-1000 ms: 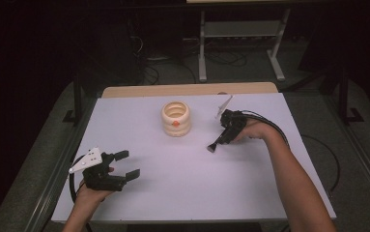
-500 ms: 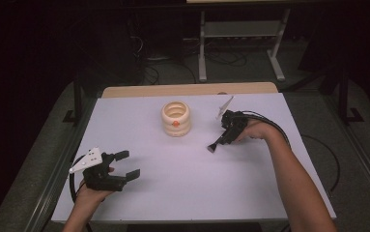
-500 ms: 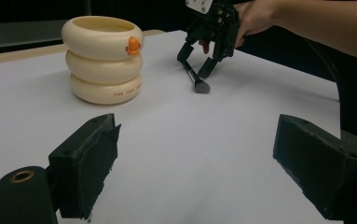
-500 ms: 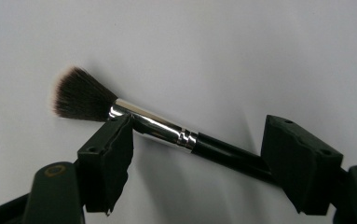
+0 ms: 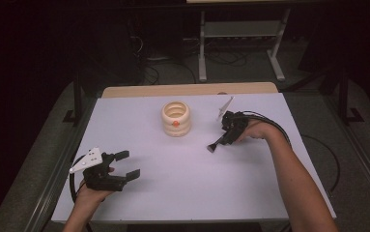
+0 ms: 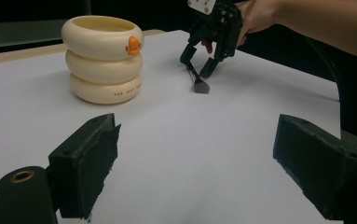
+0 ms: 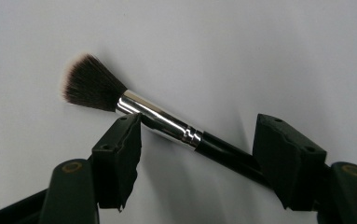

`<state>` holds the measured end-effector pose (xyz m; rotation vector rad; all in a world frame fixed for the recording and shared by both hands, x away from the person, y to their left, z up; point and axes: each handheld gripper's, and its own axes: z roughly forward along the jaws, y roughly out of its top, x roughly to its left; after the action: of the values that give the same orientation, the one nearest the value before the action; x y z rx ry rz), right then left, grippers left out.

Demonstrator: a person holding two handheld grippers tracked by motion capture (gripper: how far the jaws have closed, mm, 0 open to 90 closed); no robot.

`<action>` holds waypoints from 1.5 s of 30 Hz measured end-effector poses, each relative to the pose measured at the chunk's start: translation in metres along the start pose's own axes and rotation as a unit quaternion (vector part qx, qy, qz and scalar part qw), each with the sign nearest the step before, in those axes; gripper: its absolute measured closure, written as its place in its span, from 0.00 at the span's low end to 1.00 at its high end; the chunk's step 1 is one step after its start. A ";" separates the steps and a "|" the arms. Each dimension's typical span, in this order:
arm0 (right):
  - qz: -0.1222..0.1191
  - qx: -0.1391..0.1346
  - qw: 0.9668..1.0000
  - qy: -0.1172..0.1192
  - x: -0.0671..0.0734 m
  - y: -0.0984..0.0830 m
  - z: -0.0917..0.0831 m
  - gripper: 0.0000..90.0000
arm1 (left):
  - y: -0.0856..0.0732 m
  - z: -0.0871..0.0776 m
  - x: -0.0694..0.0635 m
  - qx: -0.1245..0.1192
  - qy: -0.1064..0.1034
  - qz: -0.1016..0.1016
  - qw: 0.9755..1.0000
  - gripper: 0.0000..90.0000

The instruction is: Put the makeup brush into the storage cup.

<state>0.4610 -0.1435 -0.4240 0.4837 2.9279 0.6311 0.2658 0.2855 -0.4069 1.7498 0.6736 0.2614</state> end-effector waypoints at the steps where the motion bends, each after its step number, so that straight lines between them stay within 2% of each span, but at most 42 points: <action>1: 0.000 0.001 1.000 0.000 0.000 0.000 0.000 0.36 | 0.000 0.000 0.000 0.000 0.000 -0.001 1.000 0.15; 13: -0.007 0.010 1.000 0.001 0.000 0.001 -0.001 0.39 | -0.001 0.001 -0.001 0.000 -0.002 -0.004 1.000 0.15; 20: -0.015 0.031 0.999 0.000 0.002 0.001 0.002 0.42 | 0.000 0.001 -0.001 0.002 -0.003 -0.002 1.000 0.15; 34: -0.016 0.040 0.999 0.001 0.003 0.006 -0.004 0.54 | 0.000 0.000 0.000 0.000 -0.001 0.000 1.000 0.15; 45: -0.022 0.055 0.998 0.012 0.006 0.010 -0.003 0.58 | 0.000 0.001 -0.001 -0.001 -0.003 -0.005 1.000 0.15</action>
<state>0.4579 -0.1342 -0.4175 0.4252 2.9981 0.4763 0.2656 0.2847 -0.4074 1.7441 0.6776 0.2510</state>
